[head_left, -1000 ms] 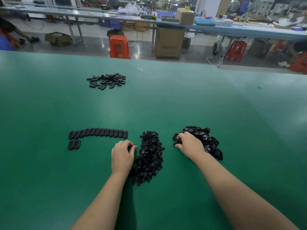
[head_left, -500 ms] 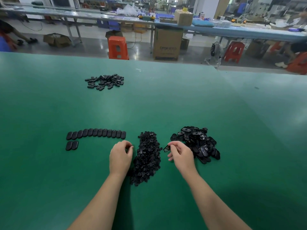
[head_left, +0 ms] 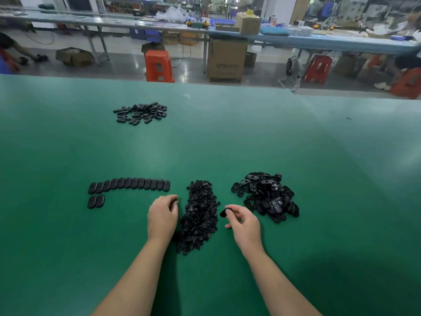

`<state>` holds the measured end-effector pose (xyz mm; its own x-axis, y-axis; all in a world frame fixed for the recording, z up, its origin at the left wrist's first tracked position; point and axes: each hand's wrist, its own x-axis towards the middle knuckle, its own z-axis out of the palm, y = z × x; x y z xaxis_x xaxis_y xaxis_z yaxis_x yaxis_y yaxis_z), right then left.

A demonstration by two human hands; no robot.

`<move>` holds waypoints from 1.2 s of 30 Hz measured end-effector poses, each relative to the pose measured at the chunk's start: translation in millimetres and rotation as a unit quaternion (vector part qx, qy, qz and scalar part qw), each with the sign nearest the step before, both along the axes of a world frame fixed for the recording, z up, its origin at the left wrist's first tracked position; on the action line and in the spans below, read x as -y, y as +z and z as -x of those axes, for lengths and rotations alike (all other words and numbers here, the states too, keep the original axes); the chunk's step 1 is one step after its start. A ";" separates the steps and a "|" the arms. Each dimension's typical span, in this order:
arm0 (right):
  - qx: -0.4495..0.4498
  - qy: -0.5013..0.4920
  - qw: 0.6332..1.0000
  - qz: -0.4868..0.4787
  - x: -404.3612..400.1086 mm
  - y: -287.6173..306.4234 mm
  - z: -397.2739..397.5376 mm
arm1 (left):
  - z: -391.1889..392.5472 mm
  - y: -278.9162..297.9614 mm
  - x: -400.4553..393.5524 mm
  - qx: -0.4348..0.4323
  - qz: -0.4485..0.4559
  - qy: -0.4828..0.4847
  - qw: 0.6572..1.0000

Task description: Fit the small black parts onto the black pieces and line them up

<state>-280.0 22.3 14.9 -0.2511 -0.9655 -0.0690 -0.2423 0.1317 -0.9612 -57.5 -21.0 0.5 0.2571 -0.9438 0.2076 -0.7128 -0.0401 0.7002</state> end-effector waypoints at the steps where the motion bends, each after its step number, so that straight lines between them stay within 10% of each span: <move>1: 0.000 -0.008 1.000 0.009 -0.9 0.4 1.0 | -0.4 0.2 -0.2 -0.004 -0.001 0.000 1.000; 36: 0.030 -0.003 1.000 0.001 -3.5 -3.0 0.2 | -2.0 8.0 -5.4 -0.143 -0.041 0.040 0.988</move>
<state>-280.2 25.8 11.9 -0.2520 -0.9643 -0.0818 -0.1840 0.1307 -0.9742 -55.5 -15.6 8.5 0.3685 -0.9288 0.0389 -0.4788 -0.1538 0.8643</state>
